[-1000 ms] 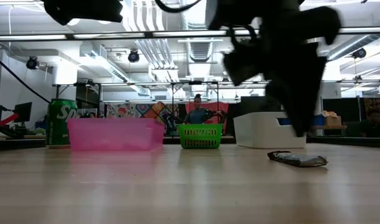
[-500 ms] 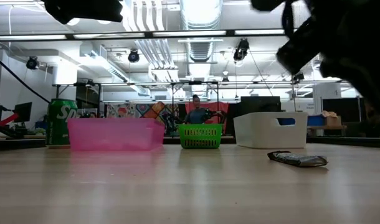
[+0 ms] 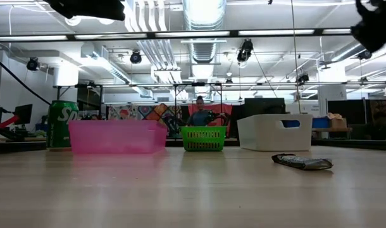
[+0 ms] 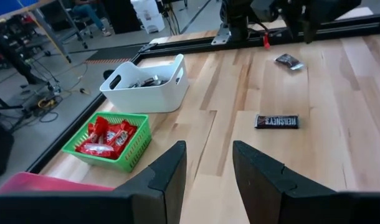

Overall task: Sort candy
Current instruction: Put the brown chocolate into the white bin

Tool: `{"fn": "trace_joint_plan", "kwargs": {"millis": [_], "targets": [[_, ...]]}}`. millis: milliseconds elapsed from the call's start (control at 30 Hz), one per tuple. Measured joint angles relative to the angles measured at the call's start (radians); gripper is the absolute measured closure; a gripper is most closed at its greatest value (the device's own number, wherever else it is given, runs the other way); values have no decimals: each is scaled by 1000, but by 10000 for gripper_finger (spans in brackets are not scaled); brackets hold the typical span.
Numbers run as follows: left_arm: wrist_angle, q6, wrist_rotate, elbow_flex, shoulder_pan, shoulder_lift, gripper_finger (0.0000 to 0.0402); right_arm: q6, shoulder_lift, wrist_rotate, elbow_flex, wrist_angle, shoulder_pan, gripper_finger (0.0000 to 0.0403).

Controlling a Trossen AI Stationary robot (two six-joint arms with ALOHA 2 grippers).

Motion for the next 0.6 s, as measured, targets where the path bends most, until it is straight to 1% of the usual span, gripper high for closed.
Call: {"fn": "trace_joint_plan", "kwargs": {"millis": [67, 167, 233, 300, 367, 500, 600], "targets": [[1, 15, 0, 0, 0, 0, 286, 81, -39, 0, -66, 71, 20, 232], [1, 35, 0, 0, 0, 0, 286, 172, -64, 7, -155, 151, 34, 232], [3, 50, 0, 0, 0, 0, 286, 198, -66, 7, -201, 160, 35, 232], [4, 60, -1, 0, 1, 0, 286, 186, -64, 6, -232, 161, 35, 232], [7, 72, -1, 0, 3, 0, 286, 125, -64, 6, -252, 162, 35, 232], [11, 76, -2, 0, 13, 0, 286, -188, -64, 9, -259, 168, 54, 232], [14, 76, -2, 0, 21, 0, 286, -376, -61, 13, -259, 165, 72, 232]]}}
